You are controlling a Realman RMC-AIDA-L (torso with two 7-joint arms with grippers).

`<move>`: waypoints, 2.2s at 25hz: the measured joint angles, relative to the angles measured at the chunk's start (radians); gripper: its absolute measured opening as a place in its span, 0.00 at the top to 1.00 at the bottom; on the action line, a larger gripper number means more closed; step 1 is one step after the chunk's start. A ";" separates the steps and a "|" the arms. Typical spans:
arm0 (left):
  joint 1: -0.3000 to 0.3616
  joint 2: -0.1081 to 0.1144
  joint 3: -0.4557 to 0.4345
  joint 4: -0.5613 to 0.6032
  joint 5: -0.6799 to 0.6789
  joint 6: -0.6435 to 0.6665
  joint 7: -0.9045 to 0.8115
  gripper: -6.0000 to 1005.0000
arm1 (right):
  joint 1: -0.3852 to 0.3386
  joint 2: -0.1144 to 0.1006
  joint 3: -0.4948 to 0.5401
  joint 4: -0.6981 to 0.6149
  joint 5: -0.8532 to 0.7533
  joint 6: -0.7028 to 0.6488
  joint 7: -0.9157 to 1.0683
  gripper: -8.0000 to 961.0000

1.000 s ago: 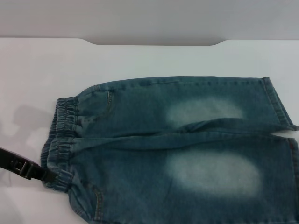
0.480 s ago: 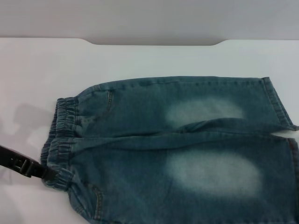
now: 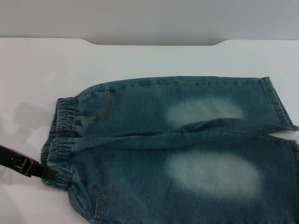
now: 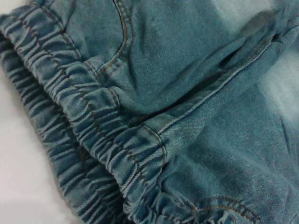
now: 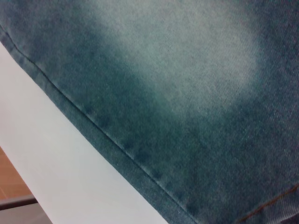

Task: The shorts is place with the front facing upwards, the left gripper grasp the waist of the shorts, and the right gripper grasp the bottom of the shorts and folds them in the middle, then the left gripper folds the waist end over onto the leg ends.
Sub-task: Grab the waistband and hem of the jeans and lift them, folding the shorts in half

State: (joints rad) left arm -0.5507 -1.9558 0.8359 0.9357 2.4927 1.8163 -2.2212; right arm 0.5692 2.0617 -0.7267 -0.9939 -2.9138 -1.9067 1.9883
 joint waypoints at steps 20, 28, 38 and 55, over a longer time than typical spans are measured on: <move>-0.031 -0.002 -0.143 0.126 -0.130 0.016 0.008 0.96 | -0.058 0.002 0.033 -0.297 0.239 -0.020 0.017 0.97; -0.040 0.000 -0.144 0.212 -0.258 0.009 0.001 0.96 | -0.079 -0.003 0.099 -0.427 0.410 -0.061 0.032 0.97; -0.043 -0.010 -0.178 0.248 -0.376 -0.118 0.019 0.96 | -0.090 -0.001 0.205 -0.516 0.603 -0.018 0.042 0.97; -0.029 -0.040 -0.179 0.277 -0.468 -0.195 0.050 0.96 | -0.150 0.003 0.235 -0.566 0.758 0.105 0.044 0.97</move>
State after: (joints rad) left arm -0.5798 -1.9955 0.6569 1.2125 2.0244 1.6214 -2.1707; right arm 0.4192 2.0647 -0.4921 -1.5596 -2.1560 -1.8014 2.0325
